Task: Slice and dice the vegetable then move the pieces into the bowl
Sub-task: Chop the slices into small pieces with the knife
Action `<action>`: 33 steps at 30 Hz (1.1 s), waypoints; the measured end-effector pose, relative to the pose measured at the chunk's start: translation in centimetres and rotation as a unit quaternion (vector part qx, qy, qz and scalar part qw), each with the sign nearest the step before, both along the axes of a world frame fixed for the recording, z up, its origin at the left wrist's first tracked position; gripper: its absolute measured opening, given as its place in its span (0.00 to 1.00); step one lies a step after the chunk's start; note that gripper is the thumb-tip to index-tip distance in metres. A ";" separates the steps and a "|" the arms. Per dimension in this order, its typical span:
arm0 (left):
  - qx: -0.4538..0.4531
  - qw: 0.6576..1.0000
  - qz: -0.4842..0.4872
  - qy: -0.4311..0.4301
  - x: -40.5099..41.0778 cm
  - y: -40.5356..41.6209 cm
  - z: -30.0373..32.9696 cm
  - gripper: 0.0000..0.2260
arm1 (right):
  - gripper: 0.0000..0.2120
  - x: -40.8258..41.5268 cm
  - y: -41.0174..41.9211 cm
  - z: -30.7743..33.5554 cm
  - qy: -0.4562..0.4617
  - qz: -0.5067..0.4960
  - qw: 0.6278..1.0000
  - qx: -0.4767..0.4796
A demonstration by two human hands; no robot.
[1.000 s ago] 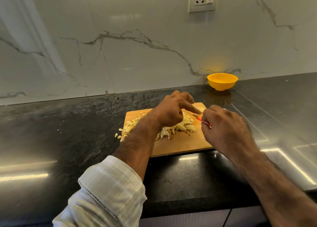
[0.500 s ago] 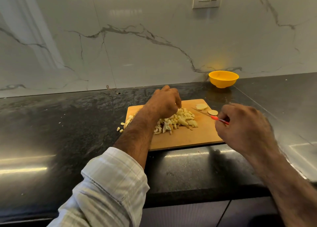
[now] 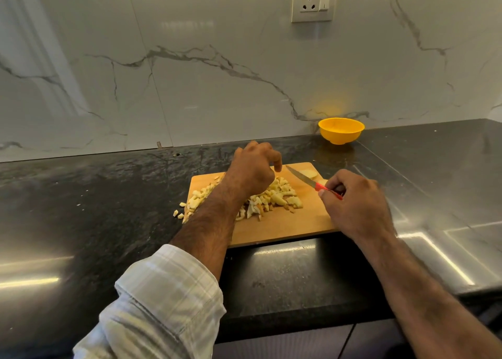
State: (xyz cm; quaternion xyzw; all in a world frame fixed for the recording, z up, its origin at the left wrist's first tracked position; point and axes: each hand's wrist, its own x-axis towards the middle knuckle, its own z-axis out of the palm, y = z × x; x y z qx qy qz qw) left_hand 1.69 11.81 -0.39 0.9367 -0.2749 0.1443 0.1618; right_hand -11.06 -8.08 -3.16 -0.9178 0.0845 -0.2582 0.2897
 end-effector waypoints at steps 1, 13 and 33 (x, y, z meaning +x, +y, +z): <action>-0.006 1.000 0.000 -0.004 0.1 0.0 -0.1 0.17 | 0.04 0.1 -0.2 -0.4 -0.008 -0.006 1.000 0.021; 0.035 0.999 0.006 0.017 -0.4 -4.4 -0.3 0.13 | 0.07 0.1 -0.3 -1.7 -0.013 -0.045 0.998 0.039; -0.033 0.964 0.010 0.262 4.2 -8.2 0.5 0.12 | 0.10 0.1 -0.3 -1.7 -0.022 -0.057 0.992 0.106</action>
